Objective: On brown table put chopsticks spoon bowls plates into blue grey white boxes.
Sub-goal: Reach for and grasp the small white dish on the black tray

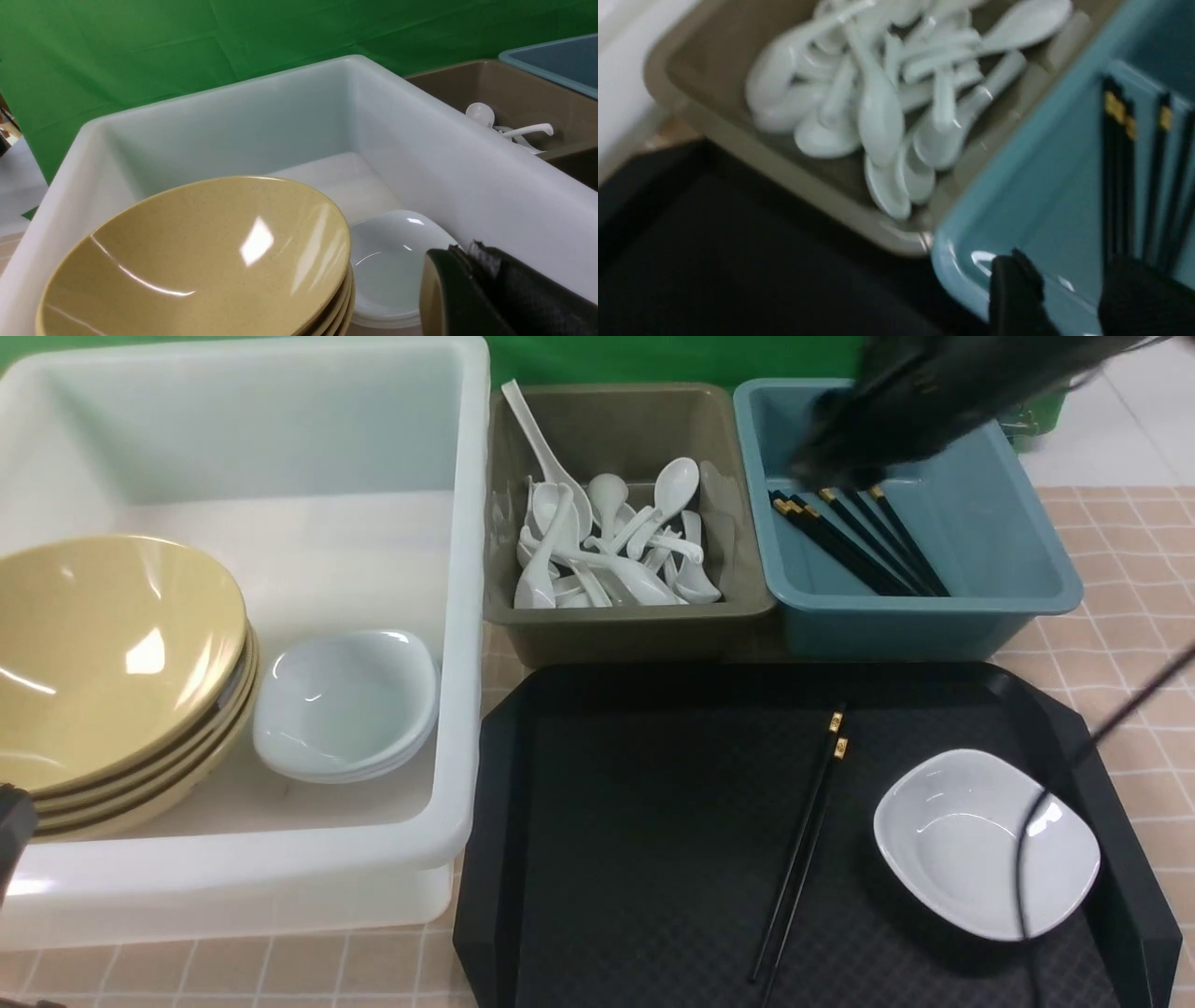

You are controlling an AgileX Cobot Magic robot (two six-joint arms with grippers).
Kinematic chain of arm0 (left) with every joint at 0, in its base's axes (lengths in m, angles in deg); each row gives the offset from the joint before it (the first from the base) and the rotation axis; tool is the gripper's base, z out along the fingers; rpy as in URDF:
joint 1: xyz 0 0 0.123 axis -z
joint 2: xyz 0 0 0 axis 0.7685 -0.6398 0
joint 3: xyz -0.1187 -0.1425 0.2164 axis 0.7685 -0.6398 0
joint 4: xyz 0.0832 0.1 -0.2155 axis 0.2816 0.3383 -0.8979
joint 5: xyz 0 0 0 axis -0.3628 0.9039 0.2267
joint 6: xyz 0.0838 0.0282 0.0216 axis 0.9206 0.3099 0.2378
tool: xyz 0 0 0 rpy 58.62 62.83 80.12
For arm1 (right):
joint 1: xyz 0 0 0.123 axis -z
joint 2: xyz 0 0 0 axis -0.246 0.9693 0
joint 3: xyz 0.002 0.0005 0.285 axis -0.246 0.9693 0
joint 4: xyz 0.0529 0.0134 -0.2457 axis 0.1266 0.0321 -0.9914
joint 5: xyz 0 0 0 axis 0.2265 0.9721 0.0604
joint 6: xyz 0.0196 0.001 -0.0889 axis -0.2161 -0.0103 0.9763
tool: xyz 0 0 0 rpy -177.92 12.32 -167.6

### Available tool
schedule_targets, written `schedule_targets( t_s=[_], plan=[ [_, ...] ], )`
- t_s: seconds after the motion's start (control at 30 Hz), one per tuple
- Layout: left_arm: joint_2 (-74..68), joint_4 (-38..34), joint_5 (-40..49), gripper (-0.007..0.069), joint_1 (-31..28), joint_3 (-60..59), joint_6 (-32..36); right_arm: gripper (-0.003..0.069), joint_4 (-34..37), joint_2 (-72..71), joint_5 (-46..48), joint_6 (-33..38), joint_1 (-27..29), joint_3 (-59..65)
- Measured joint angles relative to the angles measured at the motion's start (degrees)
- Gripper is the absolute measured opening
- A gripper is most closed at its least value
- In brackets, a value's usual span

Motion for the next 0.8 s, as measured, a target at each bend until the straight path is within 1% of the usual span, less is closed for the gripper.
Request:
schedule_targets(
  t_s=[0.03,0.07,0.1,0.13,0.2,0.27,0.33,0.37,0.43,0.53,0.6,0.67,0.7,0.8],
  plan=[
    [0.00,0.00,0.00,0.0001,0.00,0.00,0.00,0.0216,-0.59,-1.63,1.78,-0.45,0.89,1.92],
    [0.00,-0.10,0.00,0.0001,0.00,0.00,0.00,0.0150,-1.13,-3.98,2.70,-0.94,1.65,5.84],
    [0.00,-0.10,0.00,0.0001,0.00,0.00,0.00,0.0129,-1.30,-5.05,2.93,-1.07,2.01,8.28],
    [0.00,-0.10,0.05,0.0001,0.00,0.00,0.00,0.0071,-1.43,-6.98,2.54,-1.59,2.76,13.83],
    [0.00,-0.14,0.04,0.0001,0.00,0.00,0.00,0.0041,-1.46,-9.00,0.03,-3.14,3.19,22.35],
    [0.00,-0.14,0.04,0.0001,0.00,0.00,0.00,0.0036,-1.14,-10.36,-5.77,-4.89,3.37,33.48],
    [0.00,-0.14,-0.01,0.0001,0.00,0.00,0.00,0.0036,1.44,-10.56,-11.56,-5.33,3.37,43.48],
    [0.00,-0.17,-0.08,0.0001,0.00,0.00,0.00,0.0036,3.46,-10.43,-14.45,-4.96,3.37,47.60],
    [0.00,-0.17,-0.20,0.0001,0.00,0.00,0.00,0.0036,8.31,-10.00,-18.98,-1.60,3.37,52.77],
    [0.00,-0.17,-0.62,0.0001,0.00,0.00,0.00,0.0036,19.04,-9.97,-23.61,7.04,3.38,54.70],
    [0.00,-0.17,-0.62,0.0001,0.00,0.00,0.00,0.0036,23.73,-9.60,-24.15,10.96,3.38,54.59],
    [0.00,-0.11,-0.68,0.0001,0.00,0.00,0.00,0.0036,31.07,-9.18,-24.35,16.65,3.38,53.77],
    [0.00,-0.11,-0.68,0.0001,0.00,0.00,0.00,0.0038,33.36,-9.11,-24.34,18.64,3.38,53.10],
    [0.00,-0.11,-0.68,0.0001,0.00,0.00,0.00,0.0058,35.30,-8.88,-23.03,23.87,3.52,49.98]
  ],
)
